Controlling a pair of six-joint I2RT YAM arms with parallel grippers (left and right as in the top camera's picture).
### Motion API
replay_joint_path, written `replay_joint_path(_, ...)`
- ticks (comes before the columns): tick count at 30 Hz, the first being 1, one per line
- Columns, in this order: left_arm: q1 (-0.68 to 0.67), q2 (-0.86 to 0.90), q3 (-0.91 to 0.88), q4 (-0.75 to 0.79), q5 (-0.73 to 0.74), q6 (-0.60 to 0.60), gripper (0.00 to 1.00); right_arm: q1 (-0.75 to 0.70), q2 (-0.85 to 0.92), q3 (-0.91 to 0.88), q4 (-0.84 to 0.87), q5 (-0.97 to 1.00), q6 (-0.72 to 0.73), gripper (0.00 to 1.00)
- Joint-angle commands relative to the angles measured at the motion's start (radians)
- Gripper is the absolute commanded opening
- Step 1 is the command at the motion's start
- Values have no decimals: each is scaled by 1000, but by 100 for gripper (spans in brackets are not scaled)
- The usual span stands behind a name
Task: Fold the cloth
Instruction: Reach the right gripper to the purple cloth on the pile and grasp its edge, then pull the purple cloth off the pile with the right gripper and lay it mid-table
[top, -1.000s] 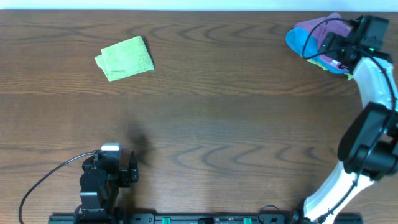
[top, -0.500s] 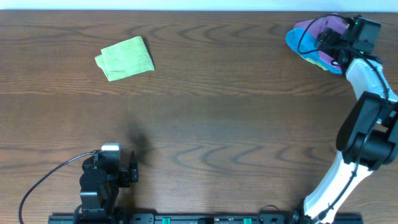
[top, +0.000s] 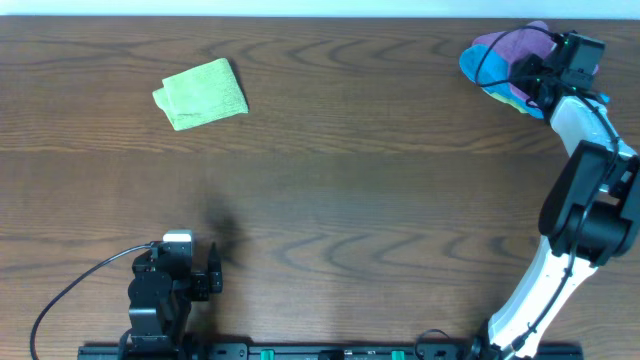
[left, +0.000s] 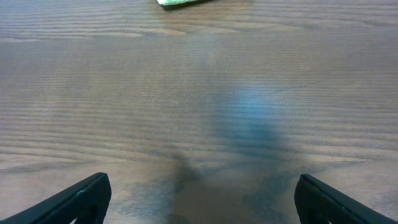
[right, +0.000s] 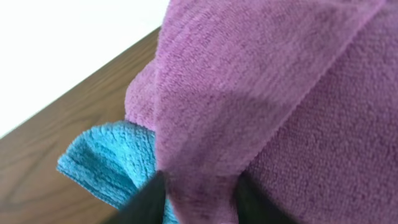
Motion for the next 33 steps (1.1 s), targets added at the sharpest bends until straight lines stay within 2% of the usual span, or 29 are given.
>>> replay_joint_path(1,3,-6,-5,-7,-7,21,95,-3,15,18,9,-36,4,15)
replay_joint_path(3,3,-6,-5,-7,-7,21,95,-3,10,20,5,-59,3,1)
replay_joint_path(11,3,-6,-5,-7,-7,21,95,-2,-135,21,-95,-80,-95,1)
replay_joint_path(24,3,-6,-5,-7,-7,21,95,104,-528,21,-654,-71,-364,2)
replay_joint_path(33,3,-6,-5,-7,-7,21,95,217,-743,21,-953,-72,-431,2)
